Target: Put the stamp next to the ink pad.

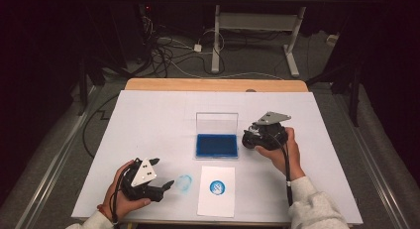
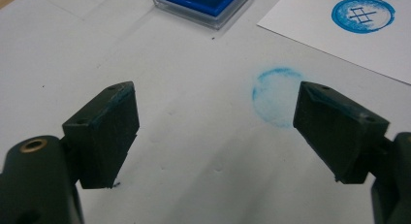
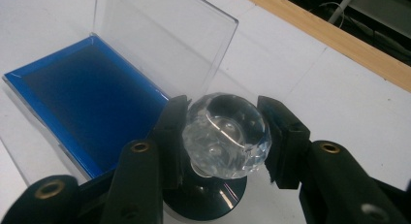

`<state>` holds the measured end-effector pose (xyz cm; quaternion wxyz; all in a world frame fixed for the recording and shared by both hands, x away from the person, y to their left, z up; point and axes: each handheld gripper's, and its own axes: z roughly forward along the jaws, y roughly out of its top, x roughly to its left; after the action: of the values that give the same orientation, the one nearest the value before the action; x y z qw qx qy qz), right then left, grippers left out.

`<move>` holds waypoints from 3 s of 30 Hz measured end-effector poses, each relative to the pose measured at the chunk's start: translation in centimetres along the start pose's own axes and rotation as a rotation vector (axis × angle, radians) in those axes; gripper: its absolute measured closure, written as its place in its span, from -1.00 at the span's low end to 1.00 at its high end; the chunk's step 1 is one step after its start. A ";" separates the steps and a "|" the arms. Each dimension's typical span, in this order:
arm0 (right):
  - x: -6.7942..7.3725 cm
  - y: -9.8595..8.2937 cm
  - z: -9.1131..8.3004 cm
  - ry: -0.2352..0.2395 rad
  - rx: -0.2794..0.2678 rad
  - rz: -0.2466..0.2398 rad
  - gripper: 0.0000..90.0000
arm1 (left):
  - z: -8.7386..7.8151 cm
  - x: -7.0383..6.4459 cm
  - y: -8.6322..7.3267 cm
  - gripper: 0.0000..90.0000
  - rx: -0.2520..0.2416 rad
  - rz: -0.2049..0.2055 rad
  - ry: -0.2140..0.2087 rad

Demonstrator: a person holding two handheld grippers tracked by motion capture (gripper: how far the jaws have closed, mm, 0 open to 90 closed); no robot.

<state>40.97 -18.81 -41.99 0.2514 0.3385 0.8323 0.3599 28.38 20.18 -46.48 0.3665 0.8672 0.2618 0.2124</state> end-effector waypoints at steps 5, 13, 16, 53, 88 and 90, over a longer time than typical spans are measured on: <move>0.0 -0.6 0.6 0.001 0.029 -0.003 0.27 | 0.1 -0.1 0.0 -0.64 0.007 0.007 0.001; 0.4 -1.2 1.4 0.002 0.063 -0.016 0.27 | 0.2 -0.1 0.0 -0.64 0.014 0.008 0.000; 0.5 -1.3 1.6 -0.003 0.074 -0.024 0.27 | 0.1 -0.1 0.0 -0.64 0.013 0.011 0.001; 0.9 -1.4 0.4 0.004 0.018 -0.023 0.18 | 0.3 -0.3 0.2 -0.64 0.032 0.036 0.017; 1.7 0.6 -3.3 -0.048 -0.245 -0.013 -0.48 | 0.2 -0.3 0.2 -0.62 0.038 0.040 0.023; 2.0 0.7 -3.5 -0.051 -0.251 -0.017 -0.48 | 0.1 -0.2 0.2 -0.62 0.038 0.041 0.023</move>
<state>37.66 -18.46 -39.67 0.3157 0.3064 0.7770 0.4504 28.33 19.84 -46.48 0.3424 0.8767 0.2523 0.2246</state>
